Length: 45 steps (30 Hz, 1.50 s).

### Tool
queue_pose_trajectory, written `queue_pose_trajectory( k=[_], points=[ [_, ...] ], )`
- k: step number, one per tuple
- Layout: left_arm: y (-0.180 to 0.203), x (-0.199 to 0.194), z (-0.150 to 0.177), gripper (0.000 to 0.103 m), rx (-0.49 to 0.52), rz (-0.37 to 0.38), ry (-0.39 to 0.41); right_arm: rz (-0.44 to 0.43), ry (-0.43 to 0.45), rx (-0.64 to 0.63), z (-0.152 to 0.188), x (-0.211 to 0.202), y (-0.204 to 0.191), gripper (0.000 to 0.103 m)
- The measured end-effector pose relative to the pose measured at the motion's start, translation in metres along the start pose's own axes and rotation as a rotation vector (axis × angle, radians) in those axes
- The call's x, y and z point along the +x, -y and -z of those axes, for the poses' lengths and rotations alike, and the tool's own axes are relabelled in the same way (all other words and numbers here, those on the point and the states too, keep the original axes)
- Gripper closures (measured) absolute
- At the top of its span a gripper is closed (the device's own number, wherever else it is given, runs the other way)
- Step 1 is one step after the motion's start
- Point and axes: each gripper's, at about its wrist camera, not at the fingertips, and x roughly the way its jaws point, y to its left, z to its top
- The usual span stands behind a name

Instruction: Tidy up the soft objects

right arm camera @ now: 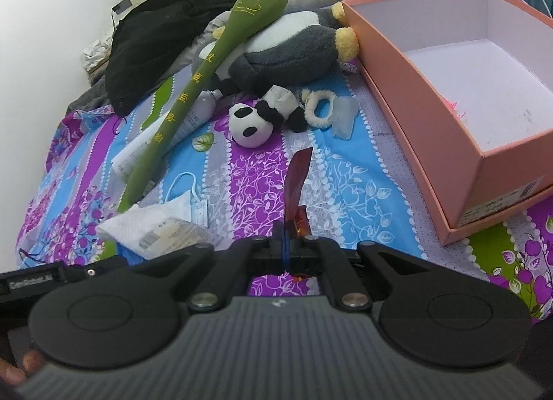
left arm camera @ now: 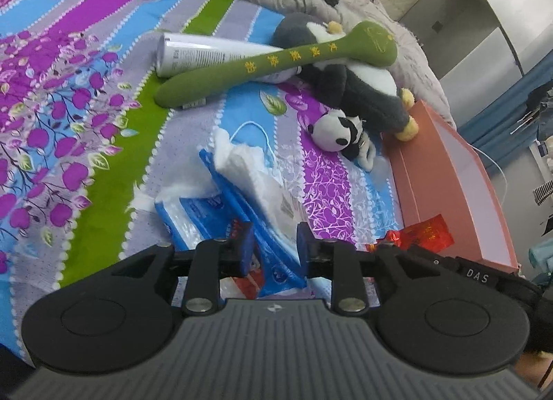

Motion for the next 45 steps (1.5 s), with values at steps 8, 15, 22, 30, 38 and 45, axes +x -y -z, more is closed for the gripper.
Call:
queue_pose_trajectory(
  k=[8,15,22,30,38,45],
  points=[
    [0.007,-0.005,-0.006,0.072,0.024,0.073,0.035,-0.006,-0.01,-0.006,-0.001,0.005,-0.002,0.099],
    [0.016,0.022,-0.005,0.072,-0.034,0.101,-0.047,-0.009,-0.021,-0.002,-0.001,0.008,0.0,0.099],
    [0.006,0.045,-0.005,0.072,-0.215,0.105,-0.14,-0.011,-0.022,0.006,-0.002,0.01,0.005,0.099],
    [0.003,0.056,-0.011,0.072,-0.318,0.133,-0.156,-0.041,-0.052,0.034,-0.002,0.022,0.012,0.096],
    [0.018,0.069,-0.023,0.072,-0.313,0.123,-0.152,-0.054,-0.068,0.03,-0.009,0.038,0.015,0.095],
    [0.02,0.087,-0.027,0.072,-0.336,0.065,-0.162,-0.056,-0.082,0.019,-0.012,0.046,0.016,0.095]
  ],
)
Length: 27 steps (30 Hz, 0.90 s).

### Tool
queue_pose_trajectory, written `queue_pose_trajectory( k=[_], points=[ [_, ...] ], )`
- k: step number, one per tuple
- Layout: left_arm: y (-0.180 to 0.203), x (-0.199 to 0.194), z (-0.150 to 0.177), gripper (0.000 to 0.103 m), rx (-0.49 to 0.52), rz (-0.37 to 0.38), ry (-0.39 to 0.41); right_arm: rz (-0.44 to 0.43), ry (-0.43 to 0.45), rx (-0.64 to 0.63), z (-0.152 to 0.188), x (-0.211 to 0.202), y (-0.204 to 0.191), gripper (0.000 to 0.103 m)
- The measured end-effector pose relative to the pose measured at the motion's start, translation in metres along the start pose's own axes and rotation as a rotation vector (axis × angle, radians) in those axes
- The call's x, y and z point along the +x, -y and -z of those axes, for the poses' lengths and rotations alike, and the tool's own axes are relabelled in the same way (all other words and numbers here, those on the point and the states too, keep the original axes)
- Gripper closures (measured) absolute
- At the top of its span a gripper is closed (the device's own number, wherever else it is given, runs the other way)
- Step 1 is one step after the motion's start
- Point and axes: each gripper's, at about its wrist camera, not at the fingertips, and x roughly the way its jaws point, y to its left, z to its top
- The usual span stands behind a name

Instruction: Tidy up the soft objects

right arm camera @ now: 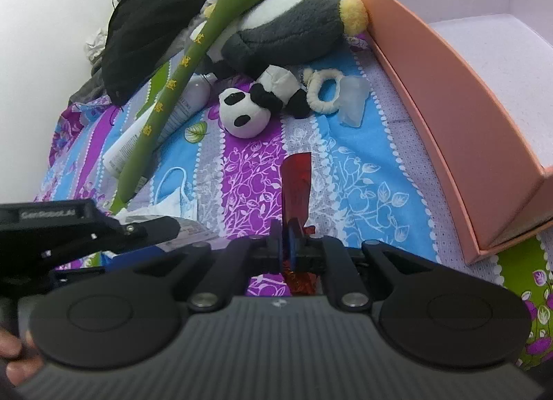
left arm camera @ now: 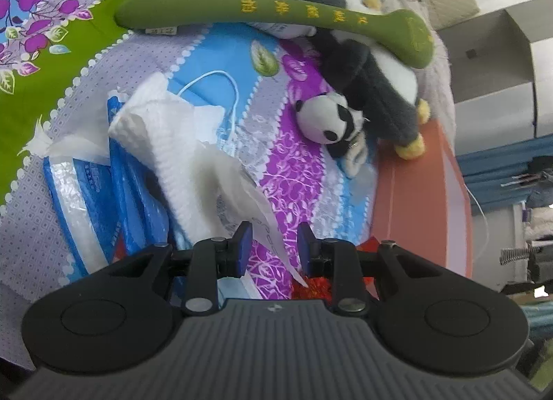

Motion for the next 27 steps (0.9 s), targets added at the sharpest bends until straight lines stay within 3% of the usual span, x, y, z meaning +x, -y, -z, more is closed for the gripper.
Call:
queue_pose_trajectory(
  k=[8,13,27],
  points=[
    [0.004,0.005,-0.002,0.073,0.021,-0.038,0.02,0.025,-0.006,-0.005,-0.001,0.006,0.004,0.093],
    [0.005,0.005,0.0,0.094,0.048,-0.054,0.037,0.024,-0.012,-0.021,-0.004,0.008,0.005,0.093],
    [0.03,-0.029,0.01,0.098,0.201,-0.021,0.112,0.048,0.084,-0.063,-0.005,-0.028,-0.003,0.096]
  ],
)
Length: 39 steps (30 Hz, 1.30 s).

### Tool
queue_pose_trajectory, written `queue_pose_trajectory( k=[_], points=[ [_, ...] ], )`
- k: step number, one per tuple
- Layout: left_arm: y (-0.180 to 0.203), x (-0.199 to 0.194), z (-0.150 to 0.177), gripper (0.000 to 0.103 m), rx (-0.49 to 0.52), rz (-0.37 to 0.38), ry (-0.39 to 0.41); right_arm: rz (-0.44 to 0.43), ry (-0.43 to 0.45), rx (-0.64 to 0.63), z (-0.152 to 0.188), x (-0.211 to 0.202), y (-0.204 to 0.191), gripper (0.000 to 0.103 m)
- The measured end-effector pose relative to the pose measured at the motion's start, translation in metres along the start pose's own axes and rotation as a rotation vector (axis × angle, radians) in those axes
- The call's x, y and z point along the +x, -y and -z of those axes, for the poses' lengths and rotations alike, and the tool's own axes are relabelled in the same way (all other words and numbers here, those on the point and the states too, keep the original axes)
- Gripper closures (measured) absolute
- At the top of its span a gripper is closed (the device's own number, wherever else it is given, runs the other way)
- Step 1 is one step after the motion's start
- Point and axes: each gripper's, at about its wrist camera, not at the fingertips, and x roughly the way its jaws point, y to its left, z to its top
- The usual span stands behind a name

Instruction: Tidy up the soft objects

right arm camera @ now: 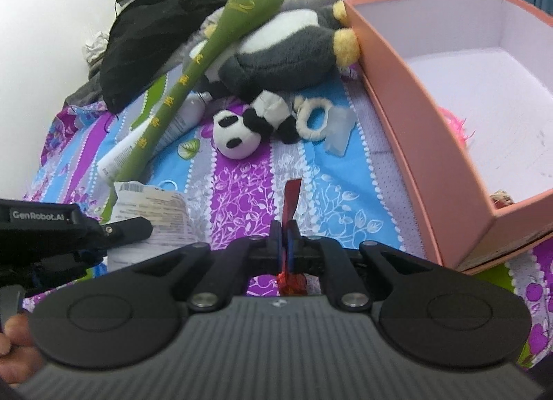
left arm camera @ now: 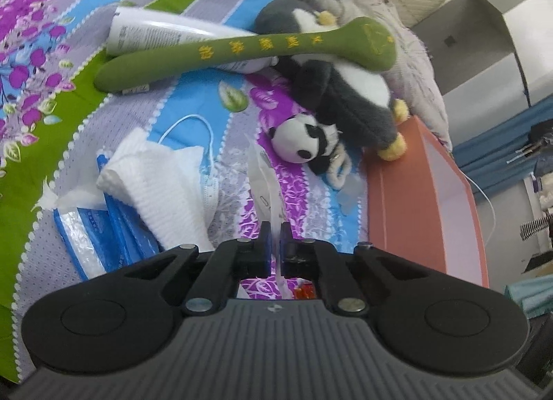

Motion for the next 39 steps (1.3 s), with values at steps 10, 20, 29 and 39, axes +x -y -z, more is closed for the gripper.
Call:
queue_pose_trajectory(
  k=[10,20,29,39],
  points=[
    [0.013,-0.022,0.011,0.098,0.067,0.015,0.019,-0.001,0.032,-0.028,0.007,-0.019,-0.004,0.099],
    [0.018,-0.037,0.013,0.098,0.113,0.014,0.046,-0.02,0.094,-0.066,0.0,-0.039,-0.01,0.099],
    [0.046,-0.044,0.001,0.098,0.19,0.042,0.068,-0.033,0.153,-0.086,-0.018,-0.063,-0.012,0.099],
    [0.124,-0.053,-0.029,0.098,0.356,0.127,0.09,-0.026,0.267,-0.115,-0.061,-0.102,-0.005,0.099]
  ],
)
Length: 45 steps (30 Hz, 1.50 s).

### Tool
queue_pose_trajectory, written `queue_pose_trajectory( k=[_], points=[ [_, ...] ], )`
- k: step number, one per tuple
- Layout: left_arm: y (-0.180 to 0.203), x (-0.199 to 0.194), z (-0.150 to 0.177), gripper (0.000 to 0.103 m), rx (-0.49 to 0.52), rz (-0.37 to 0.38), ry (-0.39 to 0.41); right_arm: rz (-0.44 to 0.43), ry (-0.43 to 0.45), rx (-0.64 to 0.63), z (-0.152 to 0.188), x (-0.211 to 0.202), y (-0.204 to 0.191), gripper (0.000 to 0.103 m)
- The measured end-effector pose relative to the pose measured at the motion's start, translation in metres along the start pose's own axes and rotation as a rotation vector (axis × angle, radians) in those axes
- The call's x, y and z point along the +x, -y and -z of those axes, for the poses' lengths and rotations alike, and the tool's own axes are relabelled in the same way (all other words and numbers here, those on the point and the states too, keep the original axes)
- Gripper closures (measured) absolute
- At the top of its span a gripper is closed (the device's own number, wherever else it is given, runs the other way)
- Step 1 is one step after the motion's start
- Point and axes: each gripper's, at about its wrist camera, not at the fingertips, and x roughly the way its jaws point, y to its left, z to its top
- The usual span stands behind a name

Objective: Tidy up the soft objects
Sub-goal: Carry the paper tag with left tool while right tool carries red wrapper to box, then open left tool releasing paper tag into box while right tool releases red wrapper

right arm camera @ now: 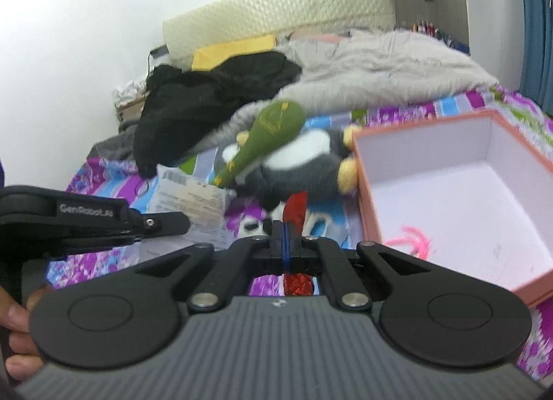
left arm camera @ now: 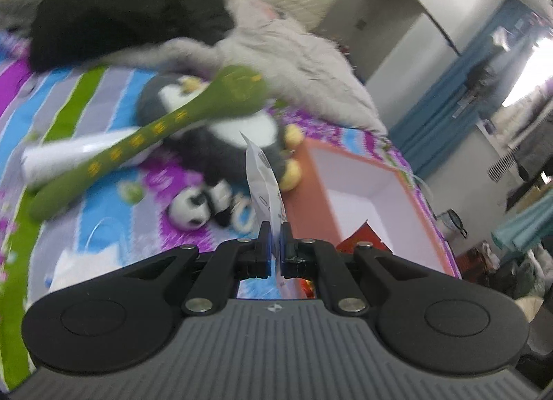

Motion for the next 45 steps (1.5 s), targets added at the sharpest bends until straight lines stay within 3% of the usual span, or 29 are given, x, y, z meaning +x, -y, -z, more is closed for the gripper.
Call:
queue_pose_trajectory(
  k=[11,16,23,28,33,37,41,45],
  points=[
    [0.102,0.05,-0.045,0.098,0.197,0.102,-0.073,0.096,0.097,0.017,-0.066,-0.022,0.059,0.099],
    [0.143,0.097,-0.04,0.098,0.268,0.117,-0.162,0.136,0.029,0.051,-0.076,-0.013,0.099,0.099],
    [0.182,0.17,-0.013,0.098,0.363,0.112,-0.316,0.195,-0.12,0.102,-0.059,0.015,0.154,0.099],
    [0.19,0.212,0.001,0.098,0.398,0.086,-0.411,0.203,-0.229,0.14,-0.041,0.043,0.185,0.099],
    [0.186,0.235,0.009,0.097,0.396,0.065,-0.46,0.201,-0.278,0.155,-0.028,0.055,0.194,0.099],
    [0.182,0.24,0.009,0.096,0.395,0.036,-0.457,0.195,-0.294,0.21,-0.026,0.06,0.204,0.097],
    [0.173,0.232,0.005,0.075,0.363,0.038,-0.45,0.212,-0.316,0.257,-0.026,0.061,0.209,0.095],
    [0.175,0.208,-0.002,0.075,0.4,0.048,-0.396,0.211,-0.275,0.248,-0.031,0.048,0.201,0.095]
  ],
)
